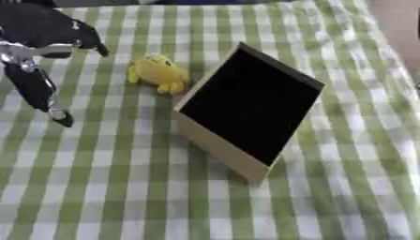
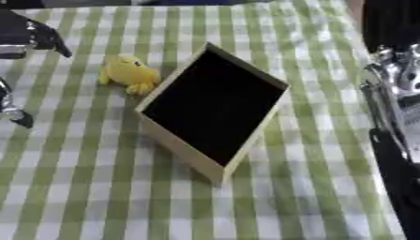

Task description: Pick up objects on the table and place them in the box.

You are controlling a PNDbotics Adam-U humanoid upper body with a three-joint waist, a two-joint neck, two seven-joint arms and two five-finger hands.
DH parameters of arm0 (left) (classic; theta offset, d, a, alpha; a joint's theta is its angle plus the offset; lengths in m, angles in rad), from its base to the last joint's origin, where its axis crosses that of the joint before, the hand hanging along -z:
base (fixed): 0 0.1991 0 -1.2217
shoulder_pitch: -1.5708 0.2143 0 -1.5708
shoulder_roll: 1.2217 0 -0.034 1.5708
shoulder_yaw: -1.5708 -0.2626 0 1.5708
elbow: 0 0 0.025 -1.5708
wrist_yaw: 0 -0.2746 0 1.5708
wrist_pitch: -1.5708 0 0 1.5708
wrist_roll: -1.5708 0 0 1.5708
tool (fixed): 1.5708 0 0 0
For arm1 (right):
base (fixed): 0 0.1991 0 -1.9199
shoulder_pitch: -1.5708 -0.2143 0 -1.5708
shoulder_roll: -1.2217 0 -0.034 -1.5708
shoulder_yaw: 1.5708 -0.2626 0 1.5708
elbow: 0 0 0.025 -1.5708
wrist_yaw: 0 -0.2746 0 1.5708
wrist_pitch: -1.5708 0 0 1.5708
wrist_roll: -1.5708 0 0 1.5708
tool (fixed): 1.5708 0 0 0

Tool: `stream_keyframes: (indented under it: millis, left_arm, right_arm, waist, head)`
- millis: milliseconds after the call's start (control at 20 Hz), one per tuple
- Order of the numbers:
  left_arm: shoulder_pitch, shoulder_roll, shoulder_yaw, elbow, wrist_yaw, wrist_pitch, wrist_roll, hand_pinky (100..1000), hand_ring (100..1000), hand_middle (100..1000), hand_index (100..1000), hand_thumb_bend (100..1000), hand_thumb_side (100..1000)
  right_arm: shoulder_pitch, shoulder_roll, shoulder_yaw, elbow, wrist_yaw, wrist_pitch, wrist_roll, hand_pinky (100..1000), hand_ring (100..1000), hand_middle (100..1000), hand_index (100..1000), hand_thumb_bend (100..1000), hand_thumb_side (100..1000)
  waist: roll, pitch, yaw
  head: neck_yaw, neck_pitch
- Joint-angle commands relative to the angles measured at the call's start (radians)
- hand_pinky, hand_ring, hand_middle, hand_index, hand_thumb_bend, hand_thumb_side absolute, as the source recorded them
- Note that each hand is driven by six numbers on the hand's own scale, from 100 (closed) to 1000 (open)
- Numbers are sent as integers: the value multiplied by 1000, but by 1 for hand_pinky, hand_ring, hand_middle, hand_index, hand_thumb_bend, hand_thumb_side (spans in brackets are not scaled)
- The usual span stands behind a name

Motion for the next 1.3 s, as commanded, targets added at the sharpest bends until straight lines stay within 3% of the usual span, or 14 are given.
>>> stream_keyframes:
  millis: [50,450,1000,1050,1300]
  left_arm:
    - [-40,-13,26,31,5,6,23,769,858,826,909,838,339]
    - [-89,-93,38,103,32,13,120,751,845,812,893,781,330]
    - [-106,-126,43,171,33,-2,207,737,840,804,892,754,326]
    - [-106,-134,47,176,37,0,212,671,808,798,884,563,210]
    - [-112,-170,63,241,93,30,224,658,812,799,883,490,217]
  right_arm:
    - [-8,-8,-3,-20,-6,5,2,792,761,743,880,100,941]
    - [-15,7,-1,-20,-11,9,13,792,760,742,879,100,951]
    - [-21,16,-1,-20,-15,11,20,792,760,742,879,100,952]
    - [-23,17,-2,-20,-16,11,19,792,760,741,880,100,955]
    - [-34,28,-3,-20,-21,10,17,792,760,741,880,100,954]
  waist:
    - [1,-18,-4]
    - [3,-12,-25]
    - [5,-2,-41]
    - [5,3,-50]
    - [10,15,-82]
  head:
    - [6,3]
    - [18,-6]
    - [21,-17]
    - [26,-22]
    - [42,-35]
